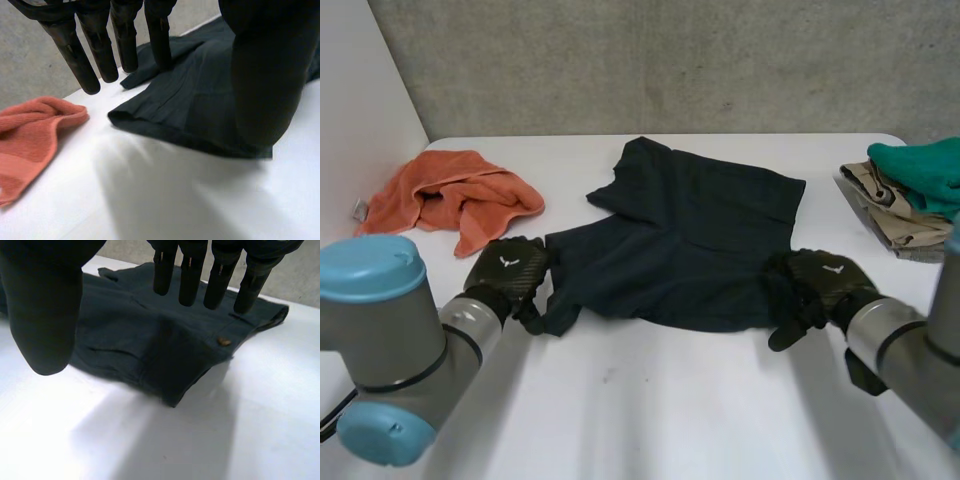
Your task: Fold the laundry.
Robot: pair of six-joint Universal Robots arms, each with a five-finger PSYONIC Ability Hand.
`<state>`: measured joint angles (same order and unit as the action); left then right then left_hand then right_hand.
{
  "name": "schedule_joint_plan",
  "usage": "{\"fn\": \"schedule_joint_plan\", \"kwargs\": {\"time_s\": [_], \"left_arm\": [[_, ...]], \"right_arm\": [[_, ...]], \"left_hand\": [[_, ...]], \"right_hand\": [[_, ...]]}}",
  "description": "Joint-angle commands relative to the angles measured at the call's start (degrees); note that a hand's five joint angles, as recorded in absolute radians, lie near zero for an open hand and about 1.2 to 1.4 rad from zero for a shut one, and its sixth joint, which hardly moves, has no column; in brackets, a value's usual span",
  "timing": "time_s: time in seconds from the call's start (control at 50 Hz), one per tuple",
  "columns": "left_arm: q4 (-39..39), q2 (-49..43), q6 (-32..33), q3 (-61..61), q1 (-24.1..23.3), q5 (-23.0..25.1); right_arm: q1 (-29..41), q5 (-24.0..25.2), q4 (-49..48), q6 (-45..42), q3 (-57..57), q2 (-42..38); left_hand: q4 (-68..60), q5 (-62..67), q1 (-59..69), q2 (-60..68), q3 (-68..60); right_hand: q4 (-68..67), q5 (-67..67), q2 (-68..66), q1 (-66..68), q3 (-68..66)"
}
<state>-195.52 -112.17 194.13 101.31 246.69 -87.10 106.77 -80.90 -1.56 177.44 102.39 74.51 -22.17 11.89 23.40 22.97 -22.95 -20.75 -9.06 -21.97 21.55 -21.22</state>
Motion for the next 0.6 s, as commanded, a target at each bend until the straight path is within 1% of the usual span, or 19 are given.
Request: {"fn": "schedule_joint_plan", "kwargs": {"time_s": [0.02,0.06,0.08,0.14,0.16,0.18,0.2,0.22,0.24,0.26,0.32,0.36,0.38,0.44,0.46,0.52,0.54,0.6], "left_arm": [[2.9,-7.3,-7.5,-7.3,-0.4,2.5],[4.5,-9.0,-7.5,-8.9,-0.7,2.5],[6.1,-10.5,-7.7,-10.5,-0.9,2.5],[8.2,-12.3,-7.8,-12.8,-1.6,2.5],[9.4,-13.2,-7.8,-14.3,-1.9,2.5],[9.7,-13.7,-7.8,-15.0,-2.0,2.4],[10.1,-14.0,-7.8,-15.6,-2.0,2.4],[10.3,-14.3,-7.8,-16.1,-2.0,2.3],[10.7,-14.6,-7.6,-16.6,-1.9,2.0],[10.7,-14.6,-7.5,-16.6,-2.0,1.9],[10.5,-13.3,-7.1,-15.7,-2.3,2.0],[10.9,-11.1,-6.8,-15.4,-2.4,1.8],[11.0,-7.6,-6.5,-14.6,-2.7,1.8],[11.4,-2.2,-5.4,-12.4,-3.1,1.8],[11.8,1.4,-3.7,-10.5,-3.3,1.8],[13.5,6.3,0.0,-8.2,-3.7,2.1],[15.8,8.9,3.3,-6.8,-3.7,2.3],[21.2,12.0,9.7,-4.1,-3.8,2.5]], "right_arm": [[2.2,-5.2,-10.1,-0.3,-2.6,-9.9],[2.8,-6.8,-11.4,-0.7,-3.7,-11.7],[3.5,-8.0,-12.4,-1.3,-4.7,-13.2],[3.9,-9.4,-13.3,-2.4,-6.1,-15.3],[4.0,-9.6,-13.5,-3.1,-6.8,-16.4],[4.0,-9.6,-13.6,-3.4,-7.0,-16.9],[4.0,-9.7,-13.8,-3.9,-7.2,-17.0],[3.9,-10.0,-14.3,-4.6,-7.0,-16.9],[3.8,-9.9,-14.9,-5.0,-6.8,-16.8],[3.9,-9.7,-15.5,-5.3,-6.5,-16.6],[4.5,-9.3,-17.5,-7.2,-4.9,-14.8],[4.5,-9.4,-17.6,-8.5,-3.8,-11.6],[4.3,-9.2,-17.4,-10.5,-2.6,-7.6],[4.1,-8.9,-16.0,-14.6,-1.9,-3.2],[4.3,-8.2,-12.9,-18.1,-1.8,-1.2],[3.9,-7.1,-7.0,-24.1,-2.2,1.2],[3.5,-6.6,-2.4,-28.2,-2.5,2.5],[3.4,-6.3,5.9,-34.7,-3.1,4.3]], "left_hand": [[-3.9,4.1,2.6,3.1,-3.1],[-7.4,7.6,6.1,6.6,-6.6],[-11.1,11.3,9.8,10.3,-10.3],[-16.6,16.9,15.4,15.8,-15.8],[-24.3,24.6,23.1,23.5,-23.5],[-28.0,28.3,26.8,27.2,-27.3],[-31.7,32.0,30.5,30.9,-31.0],[-36.9,37.2,35.7,36.1,-36.2],[-56.1,56.4,54.9,55.3,-55.4],[-57.8,58.1,56.6,57.0,-57.0],[-57.8,58.1,56.6,57.0,-57.0],[-57.8,58.1,56.6,57.0,-57.0],[-57.8,58.1,56.6,57.0,-57.0],[-57.8,58.1,56.6,57.0,-57.0],[-57.8,58.1,56.6,57.0,-57.0],[-57.8,58.1,56.6,57.0,-57.0],[-57.8,58.1,56.6,57.0,-57.0],[-57.8,58.1,56.6,57.0,-57.0]], "right_hand": [[-2.8,-4.5,-1.6,2.0,-2.3],[-4.6,-6.3,-3.4,3.8,-4.2],[-7.0,-8.7,-5.7,6.2,-6.5],[-11.2,-12.9,-10.0,10.4,-10.7],[-22.7,-24.4,-21.5,21.9,-22.2],[-28.6,-30.3,-27.4,27.8,-28.2],[-38.0,-39.7,-36.8,37.2,-37.6],[-57.4,-59.1,-56.2,56.6,-57.0],[-59.2,-60.9,-58.0,58.4,-58.8],[-59.3,-60.9,-58.0,58.4,-58.8],[-59.3,-60.9,-58.0,58.4,-58.8],[-59.3,-60.9,-58.0,58.4,-58.8],[-59.3,-60.9,-58.0,58.4,-58.8],[-59.3,-60.9,-58.0,58.4,-58.8],[-59.3,-60.9,-58.0,58.4,-58.8],[-59.3,-60.9,-58.0,58.4,-58.8],[-59.3,-60.9,-58.0,58.4,-58.8],[-59.3,-60.9,-58.0,58.4,-58.8]]}}
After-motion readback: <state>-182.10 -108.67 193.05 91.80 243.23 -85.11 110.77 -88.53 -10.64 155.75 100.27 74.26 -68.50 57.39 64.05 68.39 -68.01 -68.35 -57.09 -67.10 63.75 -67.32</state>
